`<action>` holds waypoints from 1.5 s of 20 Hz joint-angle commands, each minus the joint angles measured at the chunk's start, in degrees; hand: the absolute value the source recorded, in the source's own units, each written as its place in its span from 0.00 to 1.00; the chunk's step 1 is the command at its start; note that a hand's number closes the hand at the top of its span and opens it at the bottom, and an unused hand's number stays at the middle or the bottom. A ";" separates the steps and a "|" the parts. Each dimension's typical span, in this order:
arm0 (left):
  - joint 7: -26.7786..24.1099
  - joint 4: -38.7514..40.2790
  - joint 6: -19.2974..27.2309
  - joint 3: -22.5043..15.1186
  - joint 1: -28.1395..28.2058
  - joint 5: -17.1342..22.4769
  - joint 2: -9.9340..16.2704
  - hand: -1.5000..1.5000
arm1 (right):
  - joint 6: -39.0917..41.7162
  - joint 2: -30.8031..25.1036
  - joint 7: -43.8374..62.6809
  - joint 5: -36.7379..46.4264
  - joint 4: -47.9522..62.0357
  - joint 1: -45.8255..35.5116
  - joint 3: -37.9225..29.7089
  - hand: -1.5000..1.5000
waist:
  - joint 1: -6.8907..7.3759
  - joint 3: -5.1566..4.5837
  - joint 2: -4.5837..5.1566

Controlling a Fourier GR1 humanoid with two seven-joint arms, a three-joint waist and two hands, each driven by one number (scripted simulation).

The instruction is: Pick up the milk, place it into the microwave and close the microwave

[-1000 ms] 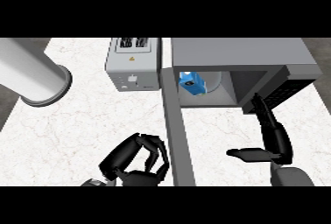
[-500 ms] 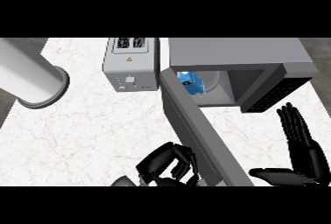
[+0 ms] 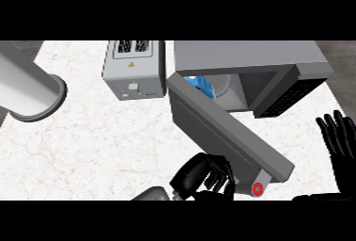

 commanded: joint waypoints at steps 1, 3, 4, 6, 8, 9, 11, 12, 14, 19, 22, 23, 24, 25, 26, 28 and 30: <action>-1.47 1.58 8.28 -3.05 -4.98 7.26 -0.64 1.00 | 2.42 -1.82 2.49 -2.64 -3.17 -0.52 -0.62 0.00 | -1.75 -0.10 0.32; -2.97 0.91 11.48 -4.04 -5.55 8.99 -0.64 1.00 | 4.62 -3.86 3.90 -5.04 -3.72 -2.02 -1.79 0.00 | -2.59 -0.13 0.47; -3.98 1.69 12.03 -3.30 -6.40 10.81 -0.65 1.00 | 3.80 -2.84 4.65 -4.44 -5.87 -1.99 -0.18 0.00 | -2.83 -0.18 0.51; -4.61 2.25 13.89 -2.73 -9.27 12.72 -0.65 1.00 | 5.11 -4.00 5.57 -5.31 -5.25 -2.84 -0.39 0.00 | -3.61 -0.17 0.80; -6.45 1.91 15.13 -1.30 -10.86 15.33 -0.65 1.00 | 7.75 -5.15 5.88 -7.11 -6.84 -2.50 -0.11 0.00 | -4.37 -0.19 0.94; -6.67 2.02 16.61 -2.82 -12.05 15.06 -0.65 1.00 | 9.04 -5.56 5.93 -6.99 -7.51 -2.61 0.95 0.00 | -4.88 -0.16 0.89; -6.94 3.34 17.22 -1.57 -14.17 17.64 -0.65 1.00 | 10.75 -6.77 6.75 -7.88 -9.08 -2.57 1.37 0.00 | -5.80 -0.17 1.07; -7.96 4.62 16.87 -0.99 -15.54 18.07 -0.65 1.00 | 10.34 -6.98 6.67 -7.98 -8.61 -4.26 0.63 0.00 | -6.17 -0.18 1.53; -7.89 6.34 16.79 0.54 -17.80 20.54 -0.66 1.00 | 11.68 -7.86 8.28 -9.39 -9.78 -3.95 1.29 0.00 | -6.94 -0.19 1.73; -6.80 9.92 20.22 2.65 -22.12 24.94 -0.66 1.00 | 12.78 -8.48 9.01 -12.31 -11.90 -4.43 0.69 0.00 | -9.79 -0.12 2.06; -6.63 12.46 21.08 4.11 -24.53 27.05 -0.67 1.00 | 13.20 -8.77 9.89 -14.86 -12.86 -5.42 0.26 0.00 | -11.20 -0.12 2.54; -6.21 13.01 20.78 5.29 -26.00 28.47 -0.67 1.00 | 13.49 -9.59 10.18 -15.31 -12.48 -5.77 -0.56 0.00 | -10.89 -0.09 2.57; -7.91 13.96 20.28 6.11 -25.55 29.04 -0.67 1.00 | 13.47 -9.14 10.38 -15.80 -12.53 -6.13 0.02 0.00 | -11.05 -0.17 3.25; -8.03 13.20 21.40 7.05 -26.85 30.21 -0.68 1.00 | 13.58 -8.99 10.70 -16.10 -12.42 -6.79 0.56 0.00 | -11.09 -0.17 3.27; -7.99 13.97 21.04 8.36 -27.96 31.42 -0.68 1.00 | 13.22 -9.45 11.71 -17.10 -12.90 -6.39 0.04 0.00 | -11.31 -0.22 3.03; -11.58 13.88 21.39 11.03 -27.40 33.50 -0.68 1.00 | 14.15 -9.54 11.18 -17.90 -12.93 -6.07 -0.15 0.00 | -12.05 -0.26 3.48; -13.28 14.48 20.38 11.79 -28.16 35.14 -0.68 1.00 | 13.46 -9.74 12.61 -18.46 -13.44 -6.65 0.28 0.00 | -12.19 -0.35 3.75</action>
